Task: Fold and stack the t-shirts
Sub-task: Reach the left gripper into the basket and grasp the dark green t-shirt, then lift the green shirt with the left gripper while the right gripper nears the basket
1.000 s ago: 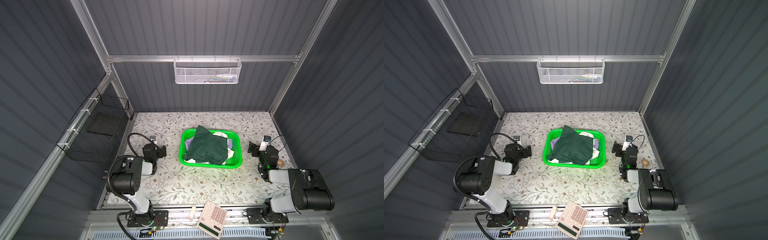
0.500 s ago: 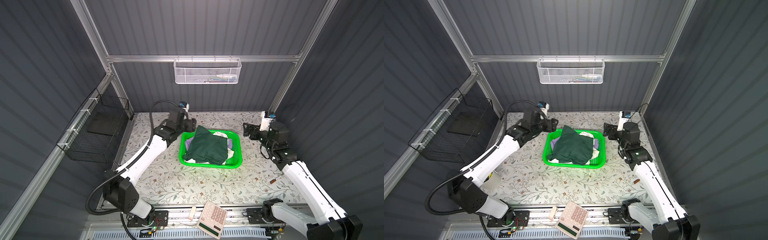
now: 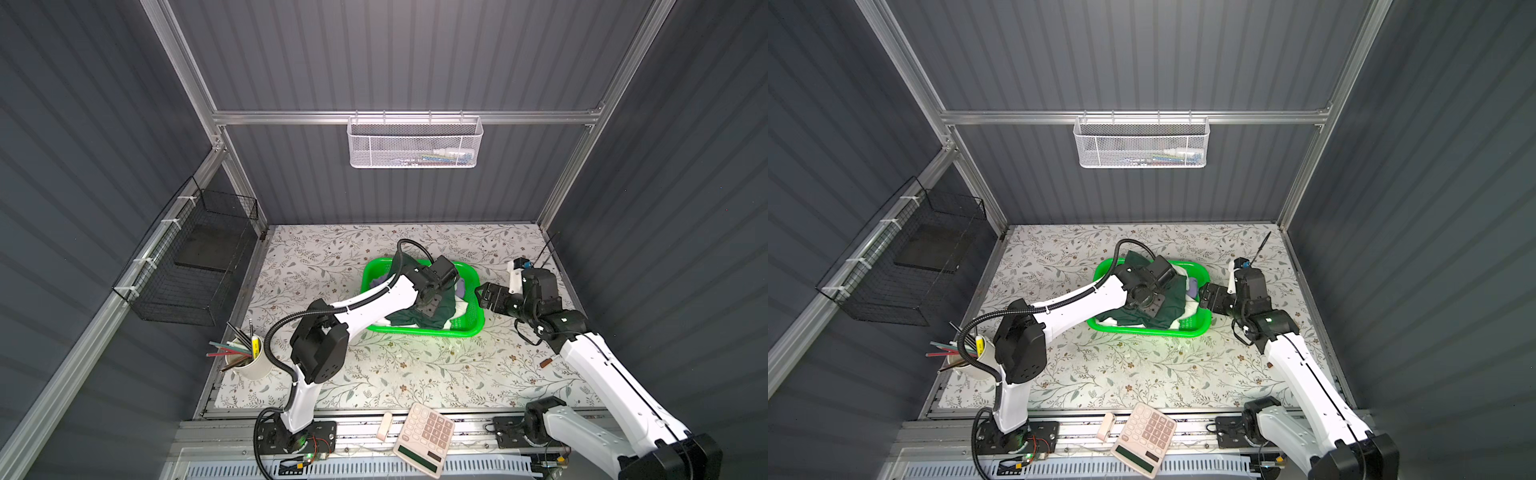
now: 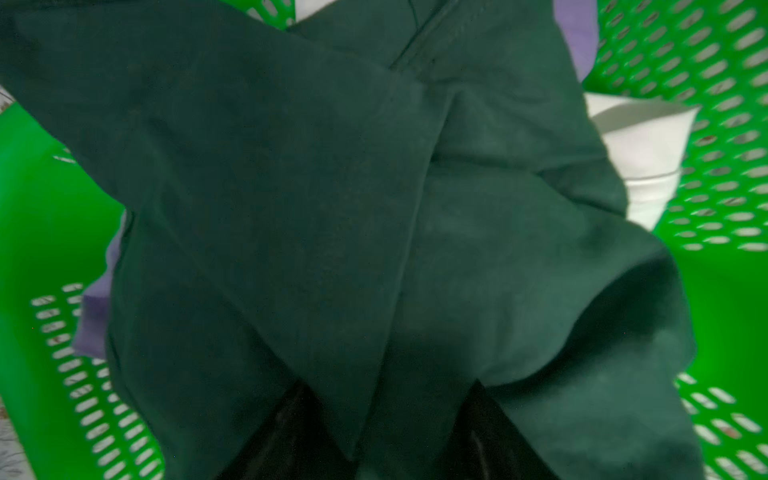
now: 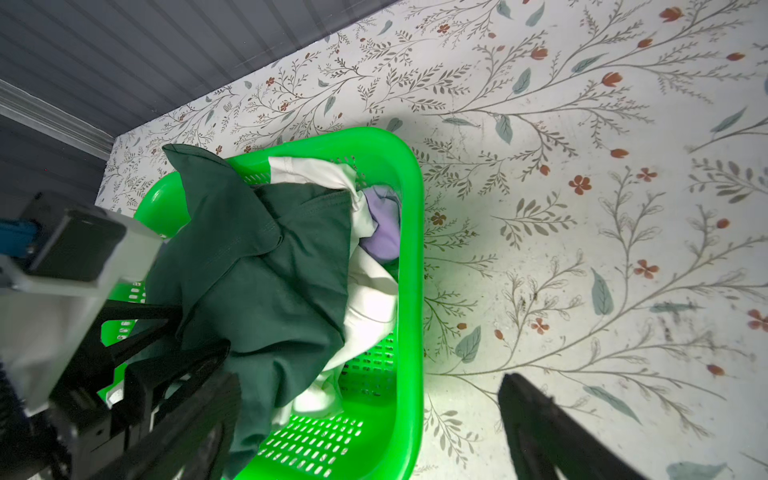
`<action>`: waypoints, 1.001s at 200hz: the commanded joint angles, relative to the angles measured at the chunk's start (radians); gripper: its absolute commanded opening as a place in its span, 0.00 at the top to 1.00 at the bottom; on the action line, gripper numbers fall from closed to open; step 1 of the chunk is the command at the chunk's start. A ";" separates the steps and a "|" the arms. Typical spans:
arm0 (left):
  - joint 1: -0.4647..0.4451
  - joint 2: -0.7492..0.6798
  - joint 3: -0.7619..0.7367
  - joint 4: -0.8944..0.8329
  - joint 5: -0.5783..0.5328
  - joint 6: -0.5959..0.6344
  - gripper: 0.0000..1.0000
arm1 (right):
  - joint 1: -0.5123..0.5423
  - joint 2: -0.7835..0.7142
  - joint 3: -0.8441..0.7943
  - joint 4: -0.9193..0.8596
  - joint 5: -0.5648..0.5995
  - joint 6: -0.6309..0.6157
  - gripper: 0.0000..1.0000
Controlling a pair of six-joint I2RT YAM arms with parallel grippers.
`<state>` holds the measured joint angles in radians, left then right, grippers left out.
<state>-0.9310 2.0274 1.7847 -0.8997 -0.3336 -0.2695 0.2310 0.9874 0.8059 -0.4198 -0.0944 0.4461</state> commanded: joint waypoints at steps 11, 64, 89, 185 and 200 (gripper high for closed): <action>0.006 0.027 0.059 -0.069 -0.058 0.030 0.79 | 0.004 0.018 0.001 0.001 -0.027 0.019 0.01; 0.006 -0.113 0.163 -0.072 -0.137 0.042 1.00 | 0.016 0.074 0.040 0.067 -0.071 0.001 0.01; 0.006 -0.202 0.246 -0.060 -0.334 0.079 1.00 | 0.058 0.098 0.101 0.050 -0.016 -0.048 0.01; 0.125 -0.534 -0.011 0.704 -1.118 0.753 1.00 | 0.393 0.392 0.391 0.036 0.163 -0.035 0.09; 0.168 -0.553 -0.044 0.544 -1.105 0.611 1.00 | 0.450 0.468 0.449 0.016 0.187 0.003 0.11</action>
<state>-0.8215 1.4769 1.8053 -0.3347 -1.3148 0.3367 0.6144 1.3754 1.1778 -0.3805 0.0299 0.3882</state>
